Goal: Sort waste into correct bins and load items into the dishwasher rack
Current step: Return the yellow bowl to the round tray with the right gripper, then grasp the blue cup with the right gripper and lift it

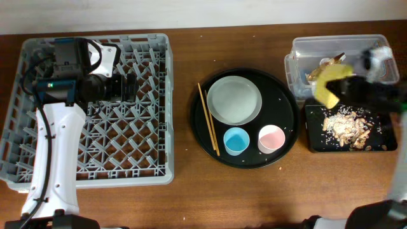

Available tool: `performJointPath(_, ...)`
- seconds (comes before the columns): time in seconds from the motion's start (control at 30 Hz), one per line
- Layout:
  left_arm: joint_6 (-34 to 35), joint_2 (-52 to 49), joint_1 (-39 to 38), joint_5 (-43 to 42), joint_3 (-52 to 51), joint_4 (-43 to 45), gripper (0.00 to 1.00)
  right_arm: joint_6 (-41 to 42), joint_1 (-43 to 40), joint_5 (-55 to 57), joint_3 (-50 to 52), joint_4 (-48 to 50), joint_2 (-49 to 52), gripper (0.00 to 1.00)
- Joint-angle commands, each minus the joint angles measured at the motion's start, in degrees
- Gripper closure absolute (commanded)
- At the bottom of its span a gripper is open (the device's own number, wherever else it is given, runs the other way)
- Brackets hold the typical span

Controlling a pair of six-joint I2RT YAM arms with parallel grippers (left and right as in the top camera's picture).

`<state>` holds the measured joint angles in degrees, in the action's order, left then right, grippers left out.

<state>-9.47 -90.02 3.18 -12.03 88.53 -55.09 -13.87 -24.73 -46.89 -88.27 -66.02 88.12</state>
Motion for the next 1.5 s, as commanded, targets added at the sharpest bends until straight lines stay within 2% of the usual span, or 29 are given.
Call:
performJointPath(0.0,-0.92,-0.31,-0.07,-0.2,1.09,0.07,0.01,13.99,15.69,30.77,-2.19,3.1,-0.48,0.94)
performJointPath(0.07,-0.92,-0.31,-0.07,-0.2,1.09,0.07,0.01,18.78,25.07,43.89,-2.16,3.21,1.25,0.94)
performJointPath(0.13,-0.92,-0.31,-0.07,-0.2,1.09,0.07,0.01,18.8,29.51,46.71,-2.16,3.28,4.11,0.94)
performJointPath(0.33,-0.92,-0.31,-0.07,-0.2,1.09,0.07,0.01,16.68,32.06,43.5,-2.14,2.12,18.47,0.95)
performJointPath(0.47,-0.92,-0.31,-0.07,-0.2,1.09,0.04,0.01,16.68,34.23,43.5,-1.62,2.58,22.75,0.94)
performJointPath(0.5,-0.94,-0.31,-0.07,-0.2,1.09,0.07,0.01,16.68,34.21,43.47,-1.51,2.6,23.06,0.92)
performJointPath(0.53,-0.92,-0.31,-0.07,-0.2,1.09,0.07,0.01,16.68,34.23,43.47,-1.2,2.82,23.12,0.85)
performJointPath(0.57,-0.92,-0.31,-0.07,-0.2,1.09,0.07,0.01,16.7,34.21,43.5,-1.2,2.82,23.12,0.74)
performJointPath(0.67,-0.92,-0.31,-0.07,-0.2,1.09,0.07,0.01,16.72,34.21,43.39,-1.22,2.8,23.12,0.57)
performJointPath(0.77,-0.92,-0.31,-0.07,-0.2,1.09,0.07,0.01,16.68,34.21,35.67,-6.01,0.13,23.08,0.52)
performJointPath(0.83,-0.94,-0.31,-0.07,-0.2,1.09,0.07,0.01,16.68,34.77,31.95,-13.03,-3.56,23.08,0.44)
performJointPath(0.93,-0.92,-0.31,-0.07,-0.2,1.09,0.04,0.01,15.8,38.62,32.79,-16.96,-4.02,23.08,0.33)
performJointPath(1.13,-0.92,-0.31,-0.07,-0.2,1.09,0.04,0.01,20.46,46.99,40.83,-16.94,-2.86,23.28,0.34)
performJointPath(1.2,-0.94,-0.31,-0.07,-0.2,1.09,0.07,0.01,24.06,47.28,41.53,-16.92,-6.54,23.28,0.36)
performJointPath(1.3,-0.94,-0.31,-0.07,-0.2,1.09,0.04,0.01,24.48,47.28,39.43,-16.92,-14.99,23.28,0.4)
performJointPath(1.47,-0.92,-0.31,-0.07,-0.2,1.09,0.07,0.01,24.9,45.99,39.89,-16.92,-20.02,23.26,0.43)
